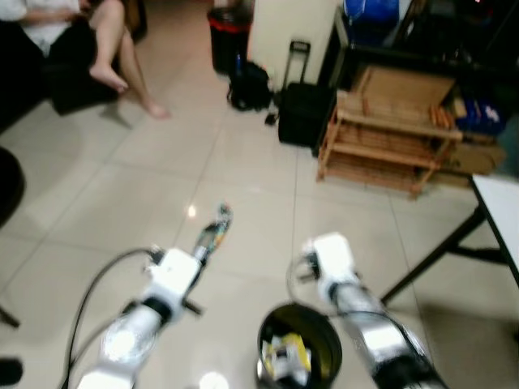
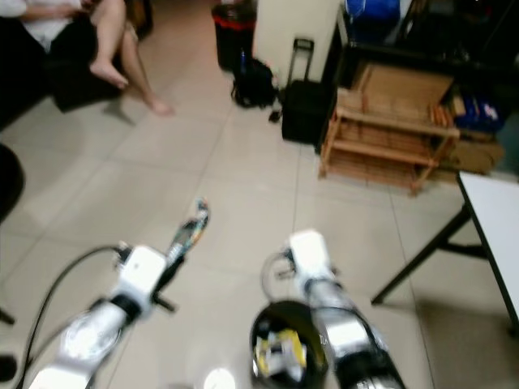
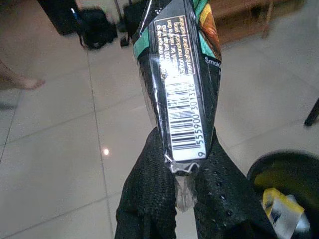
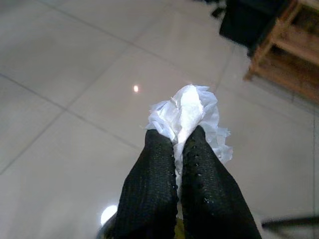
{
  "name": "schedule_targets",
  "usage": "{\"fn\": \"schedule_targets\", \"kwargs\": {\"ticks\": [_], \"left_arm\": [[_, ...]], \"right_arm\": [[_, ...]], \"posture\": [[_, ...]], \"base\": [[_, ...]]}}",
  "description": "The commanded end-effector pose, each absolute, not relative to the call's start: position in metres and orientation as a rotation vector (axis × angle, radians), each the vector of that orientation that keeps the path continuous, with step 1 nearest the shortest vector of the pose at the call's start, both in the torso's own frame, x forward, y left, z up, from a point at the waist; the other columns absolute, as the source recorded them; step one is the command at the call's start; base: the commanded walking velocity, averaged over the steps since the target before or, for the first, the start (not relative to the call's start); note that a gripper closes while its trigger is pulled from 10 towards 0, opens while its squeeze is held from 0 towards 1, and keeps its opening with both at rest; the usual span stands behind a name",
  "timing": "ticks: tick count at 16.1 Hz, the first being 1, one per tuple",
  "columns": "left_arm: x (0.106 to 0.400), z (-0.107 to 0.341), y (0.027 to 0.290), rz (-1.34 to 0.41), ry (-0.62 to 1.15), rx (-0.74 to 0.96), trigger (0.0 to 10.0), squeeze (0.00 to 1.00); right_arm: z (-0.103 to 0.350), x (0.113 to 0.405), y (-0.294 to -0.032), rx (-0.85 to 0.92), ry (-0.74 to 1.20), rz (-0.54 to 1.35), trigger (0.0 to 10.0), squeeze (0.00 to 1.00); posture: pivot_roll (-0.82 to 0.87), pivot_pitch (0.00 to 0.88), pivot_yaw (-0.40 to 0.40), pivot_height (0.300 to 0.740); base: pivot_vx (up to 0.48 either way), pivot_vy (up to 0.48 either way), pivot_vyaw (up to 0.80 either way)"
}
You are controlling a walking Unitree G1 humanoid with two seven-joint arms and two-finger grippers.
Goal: Picking trash to rubbish bin
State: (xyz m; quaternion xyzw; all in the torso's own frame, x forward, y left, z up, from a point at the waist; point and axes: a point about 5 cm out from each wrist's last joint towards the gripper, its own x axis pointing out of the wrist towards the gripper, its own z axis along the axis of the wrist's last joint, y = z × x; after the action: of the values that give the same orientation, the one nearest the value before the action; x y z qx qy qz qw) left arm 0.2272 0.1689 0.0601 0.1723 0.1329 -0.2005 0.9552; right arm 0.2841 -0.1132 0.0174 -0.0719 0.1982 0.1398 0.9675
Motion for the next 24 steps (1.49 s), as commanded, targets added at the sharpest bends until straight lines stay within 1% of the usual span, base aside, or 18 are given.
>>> {"fn": "schedule_targets", "kwargs": {"ticks": [1, 4, 6, 8, 11, 12, 16, 21, 23, 24], "left_arm": [[0.227, 0.059, 0.152, -0.511, 0.256, 0.354, 10.0, 0.00], [0.221, 0.054, 0.144, -0.618, 0.267, 0.381, 10.0, 0.00], [0.215, 0.050, 0.143, -0.671, 0.279, 0.426, 10.0, 0.00], [0.212, 0.048, 0.142, -0.687, 0.288, 0.423, 10.0, 0.00], [0.209, 0.049, 0.140, -0.703, 0.280, 0.435, 10.0, 0.00], [0.204, 0.053, 0.143, -0.718, 0.271, 0.459, 10.0, 0.00], [0.190, 0.057, 0.161, -0.709, 0.297, 0.488, 10.0, 0.00], [0.186, 0.061, 0.160, -0.710, 0.299, 0.473, 10.0, 0.00], [0.184, 0.061, 0.161, -0.711, 0.305, 0.476, 10.0, 0.00], [0.184, 0.061, 0.161, -0.711, 0.306, 0.477, 10.0, 0.00]], "right_arm": [[0.009, 0.281, -0.133, -0.209, 0.447, 0.223, 10.0, 0.00], [0.010, 0.290, -0.140, -0.289, 0.458, 0.183, 10.0, 0.00], [0.009, 0.294, -0.141, -0.355, 0.487, 0.210, 10.0, 0.00], [0.002, 0.294, -0.140, -0.419, 0.558, 0.280, 10.0, 0.00], [-0.006, 0.292, -0.145, -0.474, 0.623, 0.293, 10.0, 0.00], [-0.007, 0.294, -0.153, -0.532, 0.648, 0.258, 10.0, 0.00], [-0.004, 0.300, -0.160, -0.649, 0.683, 0.241, 10.0, 0.00], [-0.012, 0.294, -0.171, -0.654, 0.798, 0.263, 10.0, 0.00], [-0.014, 0.292, -0.172, -0.605, 0.811, 0.244, 10.0, 0.00], [-0.014, 0.292, -0.171, -0.591, 0.811, 0.242, 10.0, 0.28]], "posture": [[0.05, 0.061, -0.086, 0.740], [0.05, 0.064, -0.106, 0.740], [0.05, 0.068, -0.116, 0.740], [0.04, 0.073, -0.120, 0.740], [0.04, 0.090, -0.128, 0.740], [0.04, 0.102, -0.128, 0.740], [0.06, 0.123, -0.121, 0.740], [0.06, 0.126, -0.124, 0.740], [0.07, 0.125, -0.124, 0.740], [0.07, 0.125, -0.124, 0.740]], "base": [[0.000, 0.000, 0.00], [0.000, 0.000, 0.00], [0.000, 0.000, 0.00], [0.000, 0.000, 0.00], [0.000, 0.000, 0.00], [0.000, 0.000, 0.00], [0.000, 0.000, 0.00], [0.000, 0.000, 0.00], [0.000, 0.000, 0.00], [0.000, 0.000, 0.00]]}}
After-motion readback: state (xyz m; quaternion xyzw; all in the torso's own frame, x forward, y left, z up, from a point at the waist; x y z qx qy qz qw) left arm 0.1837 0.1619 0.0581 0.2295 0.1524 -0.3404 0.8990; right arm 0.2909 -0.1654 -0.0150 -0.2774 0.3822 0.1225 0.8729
